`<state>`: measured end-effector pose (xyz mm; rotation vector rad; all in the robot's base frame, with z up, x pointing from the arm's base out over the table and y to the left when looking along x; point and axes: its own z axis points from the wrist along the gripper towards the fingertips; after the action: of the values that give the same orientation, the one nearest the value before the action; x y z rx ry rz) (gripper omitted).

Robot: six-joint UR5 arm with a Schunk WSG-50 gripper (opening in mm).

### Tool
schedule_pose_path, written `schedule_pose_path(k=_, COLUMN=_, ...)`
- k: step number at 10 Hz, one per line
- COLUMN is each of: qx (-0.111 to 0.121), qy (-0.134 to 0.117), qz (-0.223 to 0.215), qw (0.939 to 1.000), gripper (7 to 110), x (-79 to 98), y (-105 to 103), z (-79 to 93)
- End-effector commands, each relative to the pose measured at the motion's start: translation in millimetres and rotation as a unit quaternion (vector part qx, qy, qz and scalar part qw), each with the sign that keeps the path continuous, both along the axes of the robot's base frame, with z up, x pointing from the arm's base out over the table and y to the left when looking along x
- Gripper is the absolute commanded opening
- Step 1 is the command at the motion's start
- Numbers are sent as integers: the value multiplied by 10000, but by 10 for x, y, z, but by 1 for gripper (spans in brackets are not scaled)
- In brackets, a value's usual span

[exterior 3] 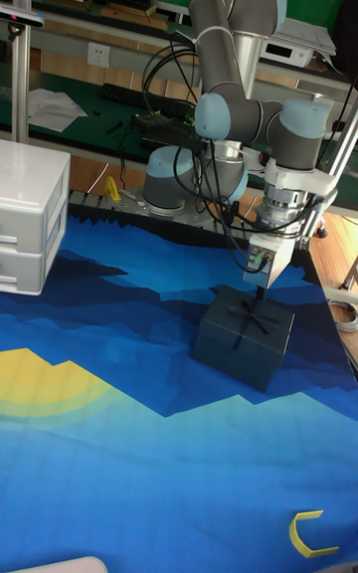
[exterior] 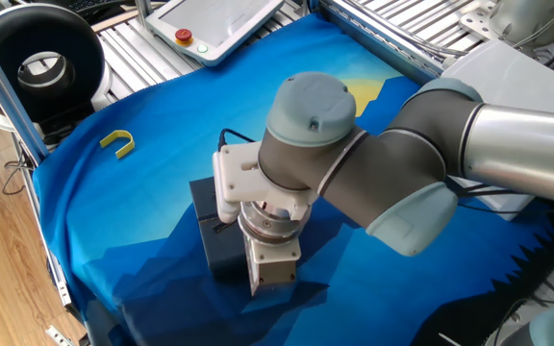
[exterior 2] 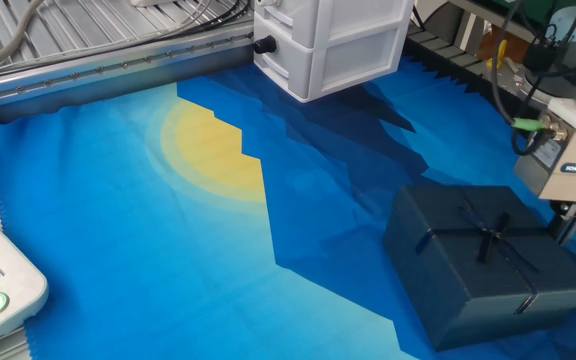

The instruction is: Slide the outer casing onto the gift box

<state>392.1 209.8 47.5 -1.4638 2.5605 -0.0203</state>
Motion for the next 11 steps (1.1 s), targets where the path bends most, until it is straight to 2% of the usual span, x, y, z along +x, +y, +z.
schedule_pose_path(k=1, qx=36, qy=-31, qz=-85, qw=10000, gripper=7, x=43, y=-16, z=34)
schedule_pose_path(k=4, qx=38, qy=8, qz=-97, qw=9999, gripper=7, x=47, y=-12, z=72)
schedule_pose_path(k=8, qx=-34, qy=2, qz=-120, qw=9999, gripper=7, x=106, y=-69, z=-7)
schedule_pose_path(k=11, qx=17, qy=66, qz=-146, qw=9999, gripper=7, x=81, y=22, z=48)
